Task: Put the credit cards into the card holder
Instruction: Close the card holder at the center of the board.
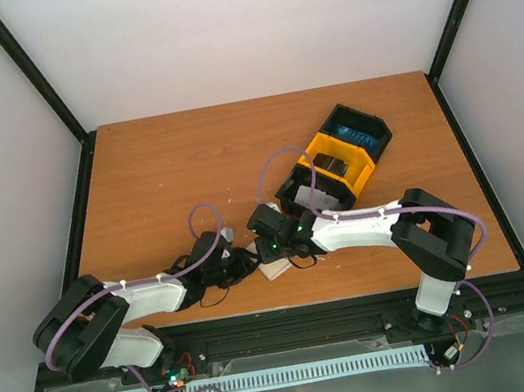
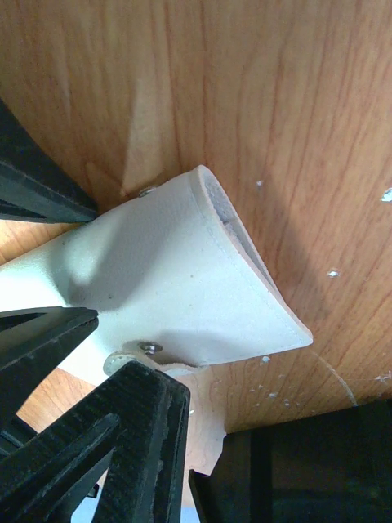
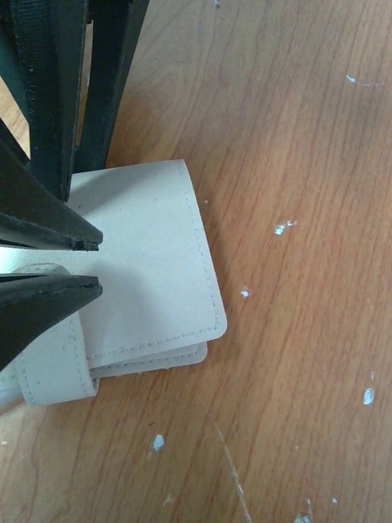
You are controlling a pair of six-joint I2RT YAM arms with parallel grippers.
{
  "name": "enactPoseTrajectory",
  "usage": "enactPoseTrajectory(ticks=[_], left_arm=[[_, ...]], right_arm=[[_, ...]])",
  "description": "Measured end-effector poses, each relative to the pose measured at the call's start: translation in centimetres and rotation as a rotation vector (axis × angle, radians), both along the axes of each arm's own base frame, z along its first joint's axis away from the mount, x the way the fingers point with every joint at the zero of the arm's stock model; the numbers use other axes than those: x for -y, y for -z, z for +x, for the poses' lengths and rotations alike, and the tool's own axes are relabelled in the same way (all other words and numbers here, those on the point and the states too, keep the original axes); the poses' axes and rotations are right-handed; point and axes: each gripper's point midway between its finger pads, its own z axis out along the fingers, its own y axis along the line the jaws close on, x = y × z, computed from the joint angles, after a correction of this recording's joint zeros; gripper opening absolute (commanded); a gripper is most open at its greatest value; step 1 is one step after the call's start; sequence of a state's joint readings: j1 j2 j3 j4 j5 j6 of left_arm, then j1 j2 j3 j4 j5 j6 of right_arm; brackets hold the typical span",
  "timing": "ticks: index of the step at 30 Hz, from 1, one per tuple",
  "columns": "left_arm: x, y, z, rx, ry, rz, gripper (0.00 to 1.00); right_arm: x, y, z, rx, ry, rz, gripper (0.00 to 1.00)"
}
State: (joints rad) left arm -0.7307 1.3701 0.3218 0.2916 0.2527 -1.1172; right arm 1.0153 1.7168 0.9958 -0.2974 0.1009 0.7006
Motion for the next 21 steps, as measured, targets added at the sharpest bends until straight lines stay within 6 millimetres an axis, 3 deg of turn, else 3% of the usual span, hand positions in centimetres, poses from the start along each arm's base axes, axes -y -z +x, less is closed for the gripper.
enactPoseTrajectory(ticks=[8, 12, 16, 21], left_arm=[[0.0, 0.0, 0.0, 0.000, 0.000, 0.000, 0.30], [0.0, 0.0, 0.0, 0.000, 0.000, 0.000, 0.30], [0.0, 0.0, 0.0, -0.001, 0.000, 0.001, 0.30], [0.0, 0.0, 0.0, 0.000, 0.000, 0.000, 0.30]], right_arm=[[0.0, -0.1, 0.0, 0.002, 0.001, 0.002, 0.11], [0.3, -1.1, 0.5, 0.029, 0.013, 0.015, 0.21], [0.9, -2.0, 0.8, 0.055, 0.034, 0.024, 0.23], [1.9, -0.9, 0.4, 0.035, 0.041, -0.001, 0.19]])
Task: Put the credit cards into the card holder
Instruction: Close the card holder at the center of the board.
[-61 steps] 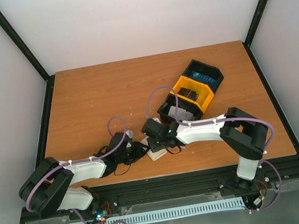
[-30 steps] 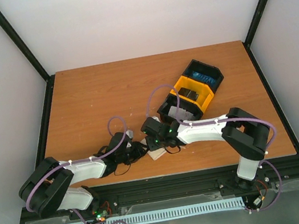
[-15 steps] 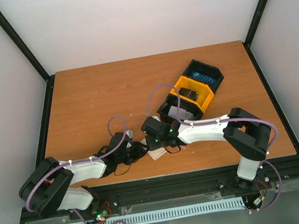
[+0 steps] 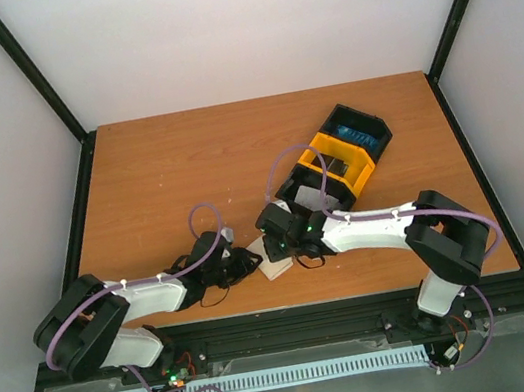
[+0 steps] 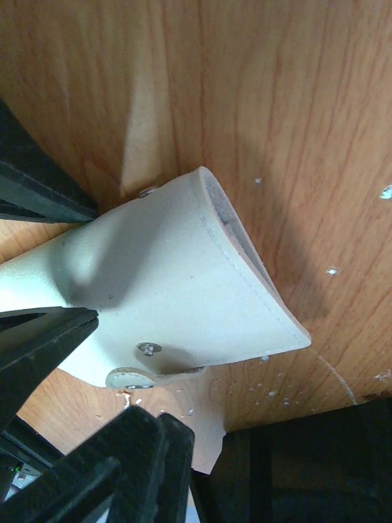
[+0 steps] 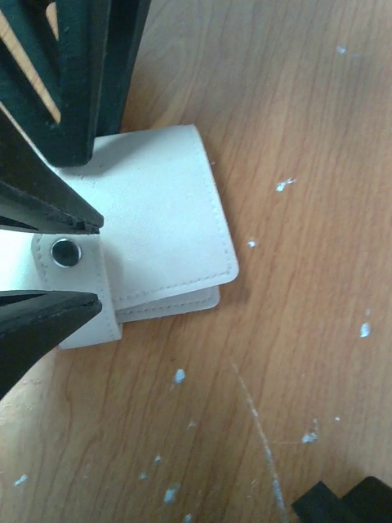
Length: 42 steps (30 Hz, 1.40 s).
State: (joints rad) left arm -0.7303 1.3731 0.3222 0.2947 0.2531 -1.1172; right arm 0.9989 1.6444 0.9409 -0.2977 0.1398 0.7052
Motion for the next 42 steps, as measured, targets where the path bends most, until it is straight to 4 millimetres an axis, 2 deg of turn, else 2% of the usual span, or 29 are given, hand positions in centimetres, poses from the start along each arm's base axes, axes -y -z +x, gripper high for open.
enactPoseTrajectory(ticks=[5, 25, 33, 42], left_arm=[[0.1, 0.0, 0.0, 0.002, 0.001, -0.002, 0.30], [0.1, 0.0, 0.0, 0.002, 0.001, -0.002, 0.30], [0.1, 0.0, 0.0, 0.002, 0.001, -0.002, 0.30], [0.1, 0.0, 0.1, 0.002, 0.001, -0.002, 0.30]], right_arm=[[0.3, 0.7, -0.4, -0.024, 0.002, -0.003, 0.15], [-0.8, 1.9, -0.6, -0.083, -0.019, 0.053, 0.15], [-0.8, 2.0, -0.6, -0.089, -0.022, 0.055, 0.09], [-0.9, 2.2, -0.6, -0.091, -0.025, 0.054, 0.06]])
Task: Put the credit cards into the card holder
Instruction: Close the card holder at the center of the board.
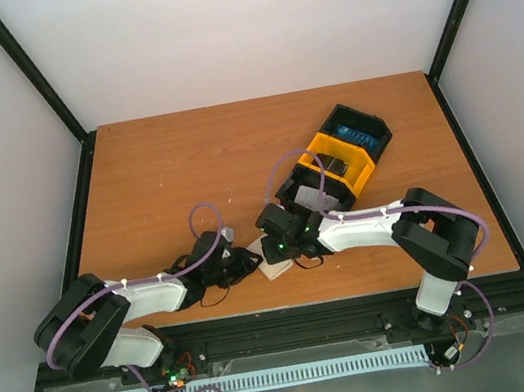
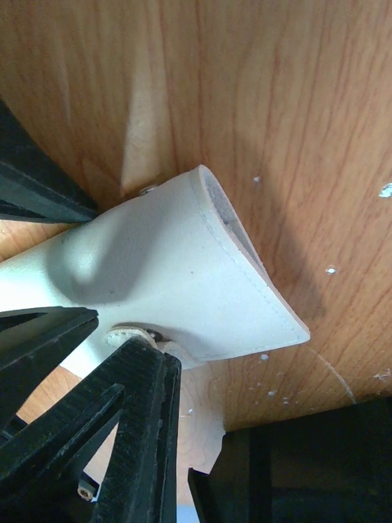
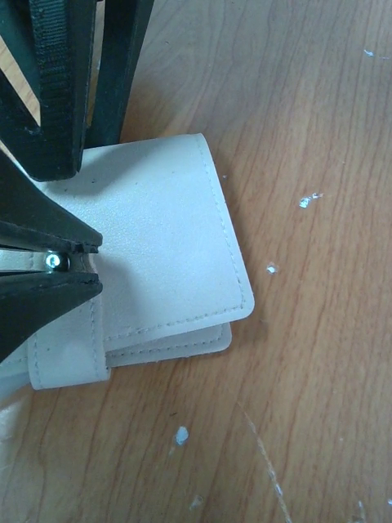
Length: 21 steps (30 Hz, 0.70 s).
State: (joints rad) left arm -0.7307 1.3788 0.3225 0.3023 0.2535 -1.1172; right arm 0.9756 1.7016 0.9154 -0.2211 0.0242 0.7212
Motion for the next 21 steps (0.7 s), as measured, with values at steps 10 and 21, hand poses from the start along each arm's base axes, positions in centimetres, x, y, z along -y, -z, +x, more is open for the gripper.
enactPoseTrajectory(ticks=[10, 21], left_arm=[[0.0, 0.0, 0.0, 0.000, 0.000, 0.000, 0.30], [0.0, 0.0, 0.0, 0.000, 0.000, 0.000, 0.30]], right_arm=[[-0.9, 0.4, 0.9, 0.006, -0.011, -0.010, 0.04], [-1.1, 0.5, 1.1, 0.009, -0.024, -0.023, 0.09]])
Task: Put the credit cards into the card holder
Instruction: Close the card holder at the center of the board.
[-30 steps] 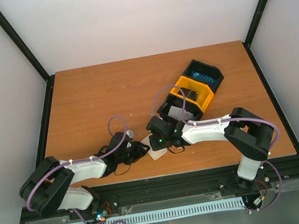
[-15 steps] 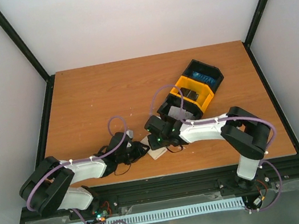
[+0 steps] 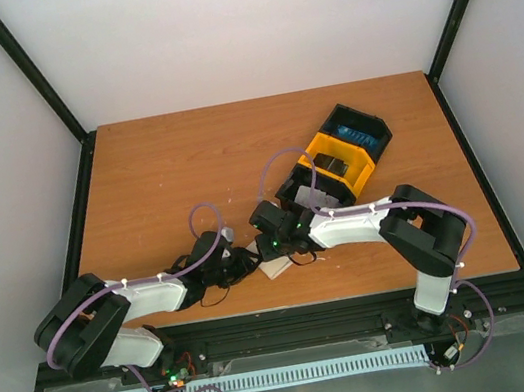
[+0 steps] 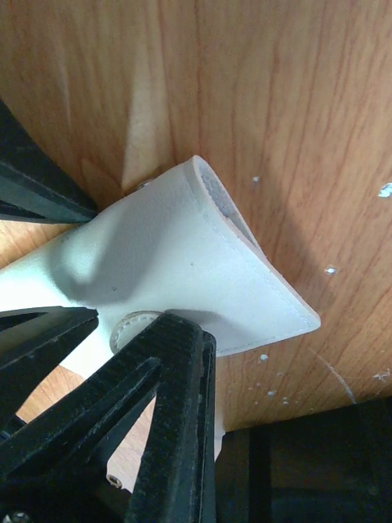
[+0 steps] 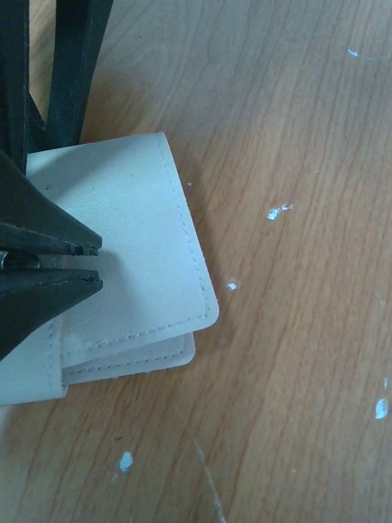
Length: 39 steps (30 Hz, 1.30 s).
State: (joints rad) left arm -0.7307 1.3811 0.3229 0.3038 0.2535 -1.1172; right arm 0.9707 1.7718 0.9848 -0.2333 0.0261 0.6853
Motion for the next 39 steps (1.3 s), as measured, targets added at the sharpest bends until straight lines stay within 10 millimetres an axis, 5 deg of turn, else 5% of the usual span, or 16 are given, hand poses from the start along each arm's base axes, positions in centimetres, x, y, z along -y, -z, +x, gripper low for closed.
enactPoseTrajectory(ticks=[15, 39], left_arm=[[0.2, 0.0, 0.2, 0.001, 0.000, 0.000, 0.30], [0.2, 0.0, 0.3, 0.003, 0.000, -0.002, 0.30]], right_arm=[[1.2, -3.0, 0.6, 0.087, -0.023, -0.043, 0.15], [2.0, -1.4, -1.1, -0.004, -0.020, -0.056, 0.14]])
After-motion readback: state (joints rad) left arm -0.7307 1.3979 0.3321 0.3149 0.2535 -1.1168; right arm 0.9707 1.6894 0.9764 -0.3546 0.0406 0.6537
